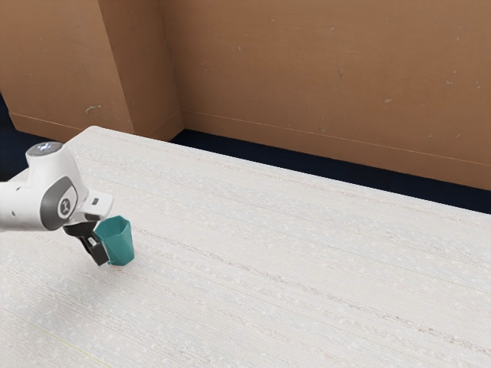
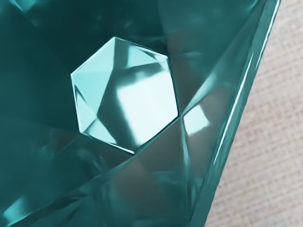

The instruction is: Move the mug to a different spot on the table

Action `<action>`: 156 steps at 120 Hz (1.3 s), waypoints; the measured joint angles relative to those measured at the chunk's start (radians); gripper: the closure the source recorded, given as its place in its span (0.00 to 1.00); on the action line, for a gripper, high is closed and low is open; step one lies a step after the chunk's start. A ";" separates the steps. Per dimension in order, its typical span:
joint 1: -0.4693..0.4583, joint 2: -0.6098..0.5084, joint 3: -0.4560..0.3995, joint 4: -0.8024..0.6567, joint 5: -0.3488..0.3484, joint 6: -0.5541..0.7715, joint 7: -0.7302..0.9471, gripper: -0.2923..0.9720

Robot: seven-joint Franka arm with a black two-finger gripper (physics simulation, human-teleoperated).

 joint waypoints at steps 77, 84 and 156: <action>-0.003 0.018 0.001 -0.001 -0.037 0.034 0.005 0.67; -0.005 0.017 0.001 -0.002 -0.039 0.041 0.005 0.69; -0.088 -0.048 -0.003 0.002 -0.158 0.042 -0.003 0.73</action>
